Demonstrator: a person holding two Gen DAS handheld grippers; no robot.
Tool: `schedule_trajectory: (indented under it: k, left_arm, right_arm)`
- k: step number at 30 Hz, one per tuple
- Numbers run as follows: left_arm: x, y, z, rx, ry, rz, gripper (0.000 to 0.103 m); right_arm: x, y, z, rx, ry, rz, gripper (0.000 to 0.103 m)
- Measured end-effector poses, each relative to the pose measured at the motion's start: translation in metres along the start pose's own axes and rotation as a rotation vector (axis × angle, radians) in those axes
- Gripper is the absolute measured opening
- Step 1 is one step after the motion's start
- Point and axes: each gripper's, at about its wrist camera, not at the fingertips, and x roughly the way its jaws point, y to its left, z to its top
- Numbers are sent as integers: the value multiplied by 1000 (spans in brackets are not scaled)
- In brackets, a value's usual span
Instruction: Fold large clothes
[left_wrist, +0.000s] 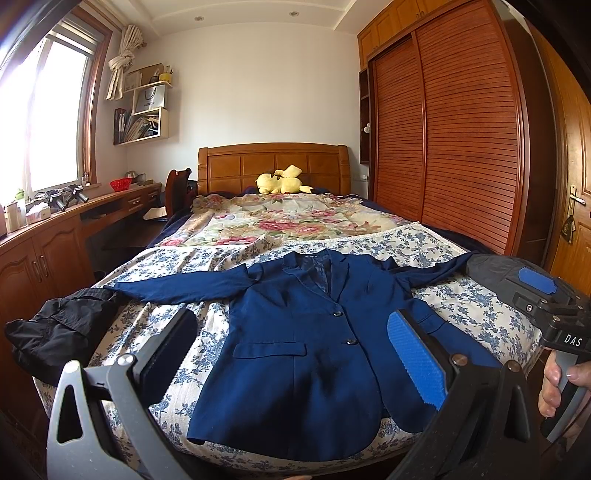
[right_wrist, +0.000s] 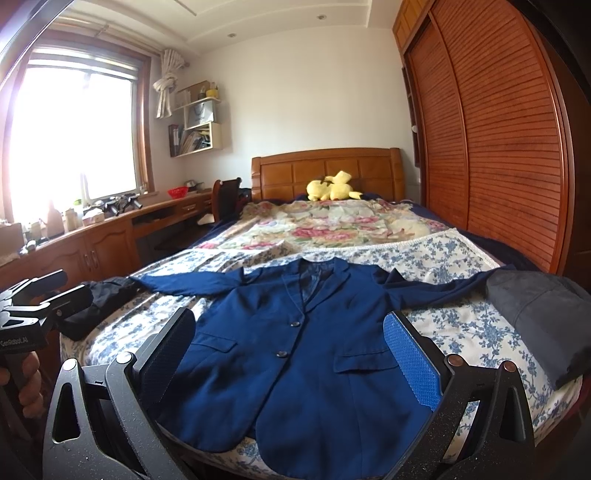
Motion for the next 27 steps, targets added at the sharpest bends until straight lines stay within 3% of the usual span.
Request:
schedule_trajectory:
  k: [20, 27]
  left_arm:
    - [2, 4, -1, -7, 11, 1, 103]
    - [32, 18, -12, -4, 55, 43, 103]
  right_arm:
    - [2, 7, 1, -4, 10, 8, 103]
    - [24, 10, -7, -33, 36, 14, 103]
